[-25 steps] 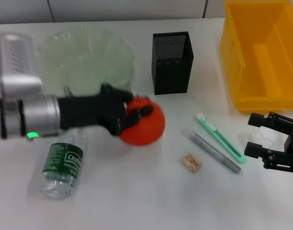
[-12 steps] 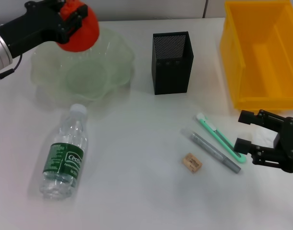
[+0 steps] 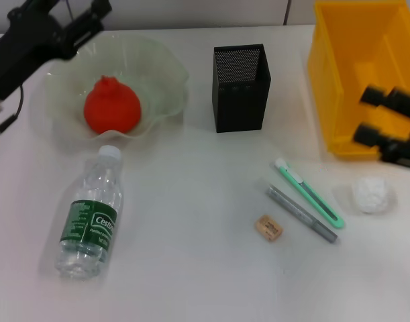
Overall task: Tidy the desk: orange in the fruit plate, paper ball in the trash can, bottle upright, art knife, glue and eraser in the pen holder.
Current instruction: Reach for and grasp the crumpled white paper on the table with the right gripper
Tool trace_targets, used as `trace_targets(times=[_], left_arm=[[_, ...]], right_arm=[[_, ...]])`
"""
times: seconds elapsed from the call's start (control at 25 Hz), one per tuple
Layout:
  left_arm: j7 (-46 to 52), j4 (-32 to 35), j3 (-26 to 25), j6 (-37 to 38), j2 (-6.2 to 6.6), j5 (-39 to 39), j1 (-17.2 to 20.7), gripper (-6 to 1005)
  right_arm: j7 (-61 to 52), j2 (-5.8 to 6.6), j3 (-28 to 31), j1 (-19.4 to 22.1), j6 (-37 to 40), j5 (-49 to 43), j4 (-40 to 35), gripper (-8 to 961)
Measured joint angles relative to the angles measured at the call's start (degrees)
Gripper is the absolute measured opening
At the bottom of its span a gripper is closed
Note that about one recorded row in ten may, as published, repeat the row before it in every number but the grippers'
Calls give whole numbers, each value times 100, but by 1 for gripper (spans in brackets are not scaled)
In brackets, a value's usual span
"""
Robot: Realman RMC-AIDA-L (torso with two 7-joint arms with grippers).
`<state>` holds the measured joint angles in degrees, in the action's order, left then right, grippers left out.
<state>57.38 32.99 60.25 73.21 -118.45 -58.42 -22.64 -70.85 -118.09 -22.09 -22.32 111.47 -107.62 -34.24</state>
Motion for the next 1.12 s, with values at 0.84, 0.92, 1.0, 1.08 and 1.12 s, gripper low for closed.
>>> trace_targets(times=[0.84, 0.92, 1.0, 1.08, 1.12], left_arm=[[-302, -288, -84, 2503, 542, -972, 1296, 789], [-304, -327, -78, 2464, 543, -979, 1266, 789], [-306, -349, -59, 2433, 543, -983, 1234, 788], [-307, -350, -52, 2420, 543, -984, 1218, 788], [-307, -350, -53, 2415, 543, -985, 1211, 787]], right_arm=[[-5702, -119, -2794, -761, 262, -4138, -5869, 810], [-5683, -113, -2962, -762, -25, -4227, -5469, 810], [-5669, -92, -3120, -766, -349, -4266, -5063, 809], [-5666, -81, -3299, -775, -653, -4323, -4762, 809], [-5664, -81, -3407, -782, -839, -4361, -4615, 808]])
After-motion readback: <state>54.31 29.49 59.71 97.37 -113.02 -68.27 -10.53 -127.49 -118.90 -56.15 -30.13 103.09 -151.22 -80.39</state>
